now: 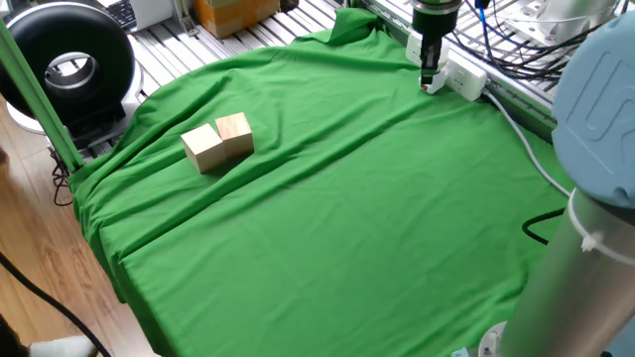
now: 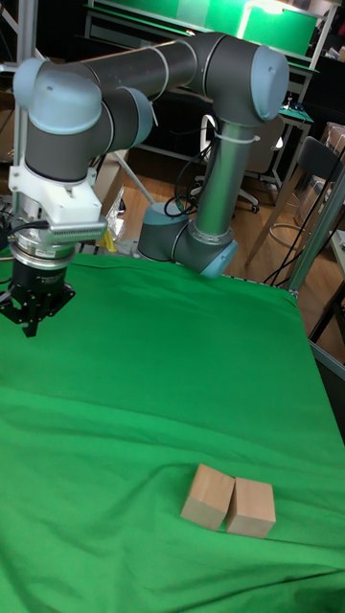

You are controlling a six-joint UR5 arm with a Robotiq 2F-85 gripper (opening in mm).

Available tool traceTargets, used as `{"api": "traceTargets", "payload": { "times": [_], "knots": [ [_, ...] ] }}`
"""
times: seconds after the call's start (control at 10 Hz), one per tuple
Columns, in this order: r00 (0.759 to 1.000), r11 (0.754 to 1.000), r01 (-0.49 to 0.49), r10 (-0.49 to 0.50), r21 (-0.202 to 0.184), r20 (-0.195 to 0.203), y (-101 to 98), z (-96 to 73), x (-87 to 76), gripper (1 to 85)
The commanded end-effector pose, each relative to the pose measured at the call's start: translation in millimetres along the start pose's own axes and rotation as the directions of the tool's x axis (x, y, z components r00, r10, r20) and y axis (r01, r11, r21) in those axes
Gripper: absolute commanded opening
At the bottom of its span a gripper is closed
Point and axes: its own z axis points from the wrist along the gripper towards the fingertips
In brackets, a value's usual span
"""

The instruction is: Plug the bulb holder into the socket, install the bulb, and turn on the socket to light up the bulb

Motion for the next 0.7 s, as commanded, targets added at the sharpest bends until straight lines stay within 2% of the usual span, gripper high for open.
{"api": "traceTargets", "payload": {
  "times": [0.0, 0.1, 0.2, 0.6],
  "knots": [
    [0.983, 0.982, -0.176, 0.179, -0.068, 0.04, 18.5, -3.8, -9.9, 1.0],
    [0.973, 0.974, -0.218, 0.222, -0.063, 0.058, 17.2, -4.6, -14.0, 1.0],
    [0.959, 0.958, -0.269, 0.276, -0.099, 0.066, 25.8, -6.0, -18.2, 1.0],
    [0.951, 0.95, -0.296, 0.302, -0.098, 0.06, 26.9, -5.5, -18.8, 1.0]
  ]
}}
